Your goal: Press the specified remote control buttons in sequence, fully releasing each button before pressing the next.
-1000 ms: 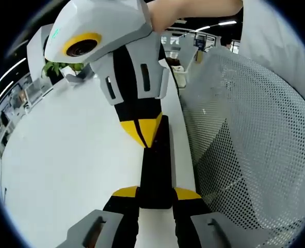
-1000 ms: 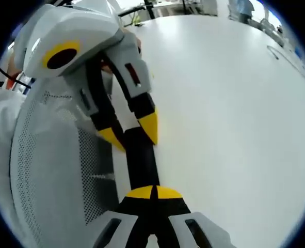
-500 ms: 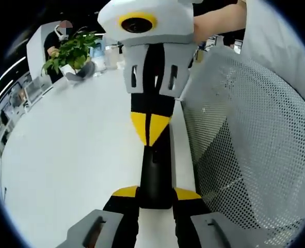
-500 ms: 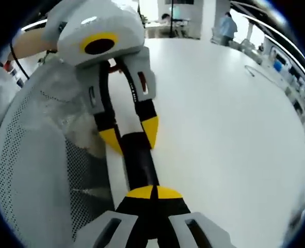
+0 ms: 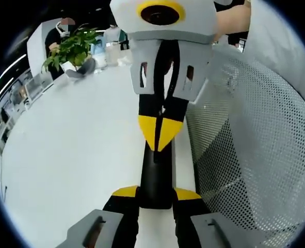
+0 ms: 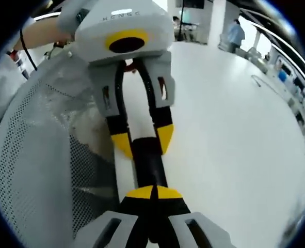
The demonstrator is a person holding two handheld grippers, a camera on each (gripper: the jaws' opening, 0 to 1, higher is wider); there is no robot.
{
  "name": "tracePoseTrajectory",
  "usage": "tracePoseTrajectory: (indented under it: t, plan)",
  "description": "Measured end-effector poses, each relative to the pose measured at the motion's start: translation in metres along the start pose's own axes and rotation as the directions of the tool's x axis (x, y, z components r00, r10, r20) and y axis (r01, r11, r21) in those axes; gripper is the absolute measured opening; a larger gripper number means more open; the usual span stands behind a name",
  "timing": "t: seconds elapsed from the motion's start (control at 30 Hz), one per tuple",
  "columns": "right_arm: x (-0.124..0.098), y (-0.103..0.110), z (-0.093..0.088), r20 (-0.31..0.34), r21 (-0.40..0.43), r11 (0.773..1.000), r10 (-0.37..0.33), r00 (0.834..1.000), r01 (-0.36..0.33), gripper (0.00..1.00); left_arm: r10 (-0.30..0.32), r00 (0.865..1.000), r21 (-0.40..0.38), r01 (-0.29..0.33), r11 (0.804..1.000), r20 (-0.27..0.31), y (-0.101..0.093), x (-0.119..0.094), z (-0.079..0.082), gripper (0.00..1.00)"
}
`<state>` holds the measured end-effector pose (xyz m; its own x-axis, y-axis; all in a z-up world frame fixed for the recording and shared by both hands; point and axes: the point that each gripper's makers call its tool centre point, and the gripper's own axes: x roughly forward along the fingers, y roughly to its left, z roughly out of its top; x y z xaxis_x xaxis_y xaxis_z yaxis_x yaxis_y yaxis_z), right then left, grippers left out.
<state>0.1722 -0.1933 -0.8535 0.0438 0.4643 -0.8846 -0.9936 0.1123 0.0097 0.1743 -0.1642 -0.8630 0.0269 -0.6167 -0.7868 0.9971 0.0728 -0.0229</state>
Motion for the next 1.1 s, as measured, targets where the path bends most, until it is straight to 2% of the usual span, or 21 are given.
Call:
tracePoseTrajectory:
  t: [0.37,0.57,0.63,0.77,0.87,1.0,1.1]
  plan:
    - [0.0024,-0.0003,-0.0007,-0.043,-0.116,0.993,-0.043,0.998,0.038,0.00,-0.002,1.000,-0.010,0.002,1.000,0.001,0.0000,0.0001,0.0004,0.24]
    - [0.0027,-0.0016,-0.0012,-0.062,-0.129,0.991,-0.044,0.997,0.035,0.00,0.000,1.000,-0.011,0.000,1.000,0.001,0.0002,0.0001,0.0002,0.24]
    - [0.0021,-0.0021,-0.0016,-0.037,-0.112,0.993,-0.047,0.998,0.042,0.00,0.001,1.000,-0.016,0.000,1.000,0.003,0.0003,0.0002,0.0001,0.24]
    - [0.0009,-0.0032,-0.0001,0.051,0.010,0.998,-0.057,0.997,0.057,0.00,-0.006,1.000,-0.015,0.006,1.000,-0.006,0.0000,-0.0001,0.0001,0.24]
    - [0.0000,-0.0031,0.0000,0.070,0.024,0.998,-0.061,0.996,0.060,0.00,-0.005,1.000,-0.013,0.005,1.000,-0.007,0.0000,0.0002,-0.0001,0.24]
    - [-0.0003,-0.0021,0.0008,0.064,-0.007,0.997,-0.071,0.995,0.071,0.00,-0.004,1.000,-0.019,0.004,1.000,-0.004,0.0000,0.0002,0.0002,0.24]
    - [-0.0022,-0.0039,0.0060,0.092,0.030,0.997,-0.073,0.993,0.070,0.00,-0.004,1.000,-0.017,0.004,1.000,-0.007,0.0001,0.0003,0.0003,0.24]
